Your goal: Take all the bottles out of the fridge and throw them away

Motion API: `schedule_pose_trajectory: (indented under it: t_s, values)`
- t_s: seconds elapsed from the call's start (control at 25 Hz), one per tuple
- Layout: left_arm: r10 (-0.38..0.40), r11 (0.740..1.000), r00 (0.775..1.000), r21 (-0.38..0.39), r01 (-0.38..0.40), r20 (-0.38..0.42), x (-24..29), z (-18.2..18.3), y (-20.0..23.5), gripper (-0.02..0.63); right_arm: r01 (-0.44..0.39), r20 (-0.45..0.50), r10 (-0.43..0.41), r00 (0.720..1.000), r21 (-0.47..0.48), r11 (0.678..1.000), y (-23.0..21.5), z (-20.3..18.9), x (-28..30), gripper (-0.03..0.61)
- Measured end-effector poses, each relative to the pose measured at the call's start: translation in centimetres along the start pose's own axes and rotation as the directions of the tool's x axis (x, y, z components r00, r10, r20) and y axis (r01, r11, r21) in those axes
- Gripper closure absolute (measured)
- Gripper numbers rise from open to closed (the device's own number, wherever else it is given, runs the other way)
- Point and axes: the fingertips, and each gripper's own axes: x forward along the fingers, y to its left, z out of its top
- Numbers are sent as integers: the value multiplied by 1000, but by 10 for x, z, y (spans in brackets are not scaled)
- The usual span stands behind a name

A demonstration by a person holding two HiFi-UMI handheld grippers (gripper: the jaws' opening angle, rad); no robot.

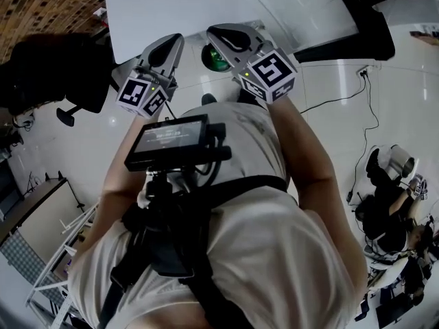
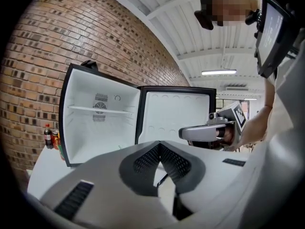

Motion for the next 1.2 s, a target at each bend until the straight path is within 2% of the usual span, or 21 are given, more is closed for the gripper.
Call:
schedule_pose_trajectory:
  t_s: [0.24, 0.36, 0.52, 0.68, 0.88, 1.0, 1.2]
  values:
    - [30, 1000, 999, 7, -30, -16, 10, 1, 2, 609, -44, -19, 45, 999, 25, 999, -9, -8, 8, 570]
    - [27, 1000, 999, -8, -27, -20, 12, -2, 11, 609, -30, -29, 30, 999, 32, 999, -16, -10, 15, 570]
    - [24, 999, 1000, -35, -24, -19, 16, -7, 46, 609, 7, -63, -6, 998, 25, 1000, -29, -15, 40, 569]
    - [3, 999, 999, -38, -5, -43, 25, -17, 85, 609, 117, -99, -116, 988, 3, 993, -51, -20, 66, 569]
    - [-51, 997, 995, -62, 46, -88, 33, -25, 135, 609, 252, -131, -256, 958, -46, 967, -70, -16, 102, 569]
    - [-92, 994, 991, -62, 86, -98, 38, -23, 157, 609, 326, -150, -334, 931, -77, 942, -78, -14, 118, 569]
    - [-154, 988, 979, -53, 148, -135, 53, -29, 169, 609, 438, -210, -450, 868, -105, 893, -97, -35, 127, 569]
